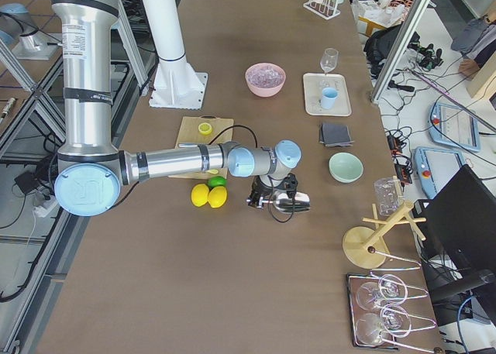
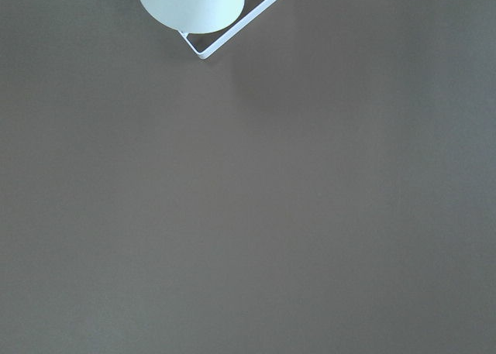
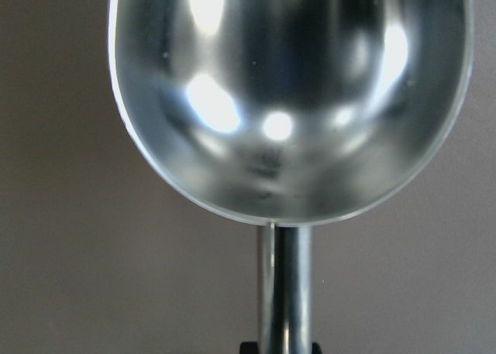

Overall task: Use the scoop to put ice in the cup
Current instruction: 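Carry the empty scoop back and set it on its stand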

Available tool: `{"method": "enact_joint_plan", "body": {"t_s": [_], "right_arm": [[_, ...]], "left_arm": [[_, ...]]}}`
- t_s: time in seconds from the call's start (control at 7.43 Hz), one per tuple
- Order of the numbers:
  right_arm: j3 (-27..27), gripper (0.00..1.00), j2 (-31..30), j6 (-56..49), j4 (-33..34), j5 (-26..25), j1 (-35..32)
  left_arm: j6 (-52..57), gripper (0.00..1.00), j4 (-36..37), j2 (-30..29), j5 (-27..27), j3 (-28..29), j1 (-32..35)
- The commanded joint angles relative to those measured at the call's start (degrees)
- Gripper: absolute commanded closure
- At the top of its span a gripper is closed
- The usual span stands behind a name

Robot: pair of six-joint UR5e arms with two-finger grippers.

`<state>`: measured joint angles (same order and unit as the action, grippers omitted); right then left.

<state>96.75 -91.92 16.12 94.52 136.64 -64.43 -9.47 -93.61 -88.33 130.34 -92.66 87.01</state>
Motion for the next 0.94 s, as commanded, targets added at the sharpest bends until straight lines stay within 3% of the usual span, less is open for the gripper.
{"method": "enact_joint_plan", "body": {"t_s": [0.0,0.4,0.54,0.81], "right_arm": [[-2.0,1.0,-0.01,0.06,-0.92,-0.05,0.1],[-3.5,1.0,0.95,0.06,-1.09,-0.67,0.27],[-3.94,0.67,1.13,-0.03,-1.18,-0.67,0.27],[-4.81,0.26,2.18,0.06,-1.09,-1.89,0.27]], "left_arm": [[0.06,0.01,0.01,0.0,0.0,0.03,0.0],[0.06,0.01,0.01,0.0,0.0,0.11,0.0],[0.06,0.01,0.01,0.0,0.0,0.11,0.0],[0.06,0.01,0.01,0.0,0.0,0.03,0.0]]}}
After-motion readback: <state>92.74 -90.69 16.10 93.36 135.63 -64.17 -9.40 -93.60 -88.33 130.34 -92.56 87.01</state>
